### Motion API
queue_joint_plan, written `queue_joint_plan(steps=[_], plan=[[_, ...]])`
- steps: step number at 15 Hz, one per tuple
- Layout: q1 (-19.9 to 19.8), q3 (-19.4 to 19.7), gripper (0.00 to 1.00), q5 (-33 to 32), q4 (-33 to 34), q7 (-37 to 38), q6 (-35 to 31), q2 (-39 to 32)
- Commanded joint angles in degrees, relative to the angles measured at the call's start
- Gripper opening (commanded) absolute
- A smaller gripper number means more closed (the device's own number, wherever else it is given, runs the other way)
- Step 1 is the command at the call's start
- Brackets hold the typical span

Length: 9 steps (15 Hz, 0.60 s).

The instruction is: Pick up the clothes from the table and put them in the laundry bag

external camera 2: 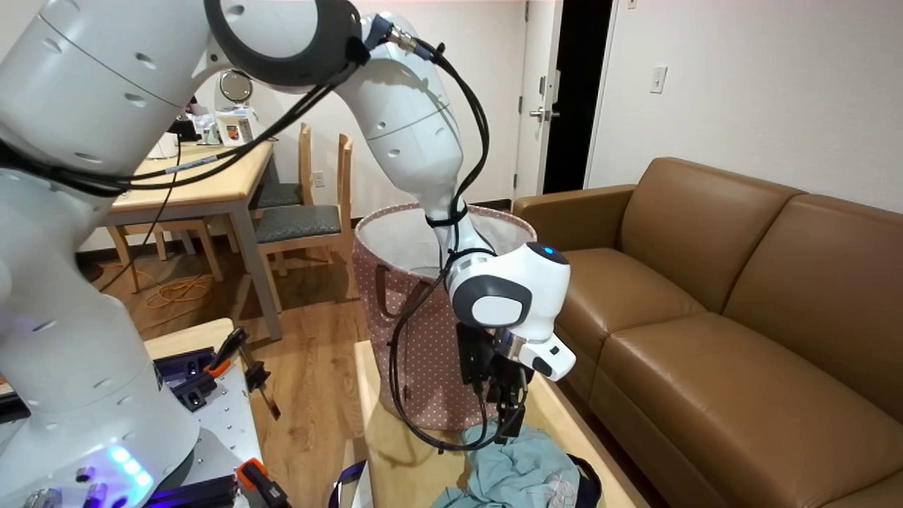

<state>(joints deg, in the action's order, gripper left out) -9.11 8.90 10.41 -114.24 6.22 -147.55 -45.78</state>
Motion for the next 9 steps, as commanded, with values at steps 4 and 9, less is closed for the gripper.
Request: queue_joint_plan(steps=[4,9], plan=[[-8.81,-3.14,1.00,1.72,11.84,-2.59,-1.65,-13.88],[-10.06,-3.29,1.00,0.86,19.14,-2.01,-6.66,-21.19]])
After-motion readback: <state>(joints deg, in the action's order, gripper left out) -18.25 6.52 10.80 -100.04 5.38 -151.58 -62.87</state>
